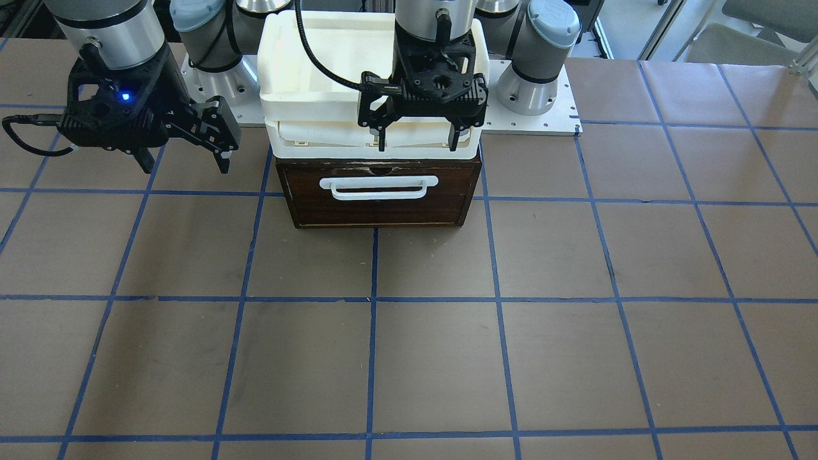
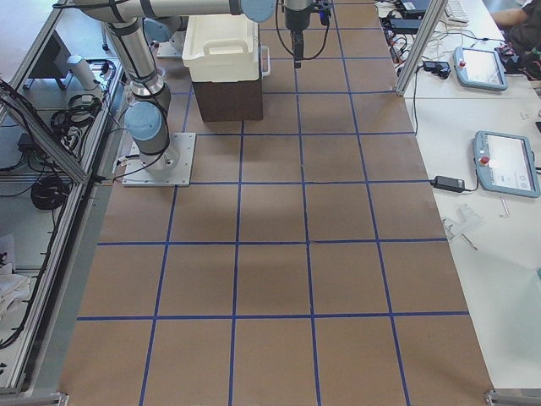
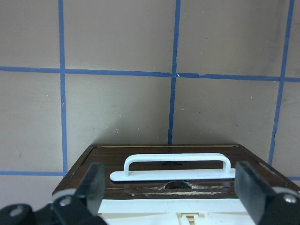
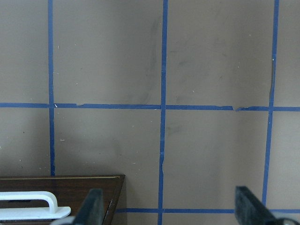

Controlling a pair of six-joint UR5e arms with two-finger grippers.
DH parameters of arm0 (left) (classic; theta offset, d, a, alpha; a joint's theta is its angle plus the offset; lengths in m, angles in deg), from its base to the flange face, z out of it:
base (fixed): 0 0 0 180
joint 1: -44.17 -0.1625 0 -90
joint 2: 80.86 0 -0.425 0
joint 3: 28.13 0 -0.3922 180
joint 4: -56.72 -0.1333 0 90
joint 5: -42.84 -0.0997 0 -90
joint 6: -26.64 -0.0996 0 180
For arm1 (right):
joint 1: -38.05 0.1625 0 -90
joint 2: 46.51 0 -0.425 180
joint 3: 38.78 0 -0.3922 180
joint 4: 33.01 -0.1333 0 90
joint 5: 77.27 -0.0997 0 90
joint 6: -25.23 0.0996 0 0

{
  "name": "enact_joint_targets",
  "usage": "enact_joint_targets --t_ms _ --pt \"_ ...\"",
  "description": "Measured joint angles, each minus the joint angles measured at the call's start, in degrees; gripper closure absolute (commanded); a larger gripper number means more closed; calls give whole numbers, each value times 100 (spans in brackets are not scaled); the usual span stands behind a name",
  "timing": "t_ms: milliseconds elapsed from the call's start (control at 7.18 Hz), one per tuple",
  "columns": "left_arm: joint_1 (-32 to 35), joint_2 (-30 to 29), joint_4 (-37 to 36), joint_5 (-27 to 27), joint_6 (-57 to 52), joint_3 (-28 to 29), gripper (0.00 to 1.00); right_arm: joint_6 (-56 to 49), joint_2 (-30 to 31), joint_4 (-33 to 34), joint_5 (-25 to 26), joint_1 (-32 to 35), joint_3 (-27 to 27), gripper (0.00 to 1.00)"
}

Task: Put scissors in drawer and close it

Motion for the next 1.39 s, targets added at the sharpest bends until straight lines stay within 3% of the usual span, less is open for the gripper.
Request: enact_joint_targets --t_ms 418,557,836,1393 --pt "-1180 425 306 254 -795 23 0 -4 75 -155 -27 8 115 0" --pt "-1391 572 337 64 -1147 -14 0 -18 137 -132 -32 30 120 0" --pt "-1492 814 397 -211 -1355 -256 0 -67 220 10 -27 46 100 0" --pt "-1484 1078 279 -84 -1437 -804 0 -86 263 436 -40 51 120 0"
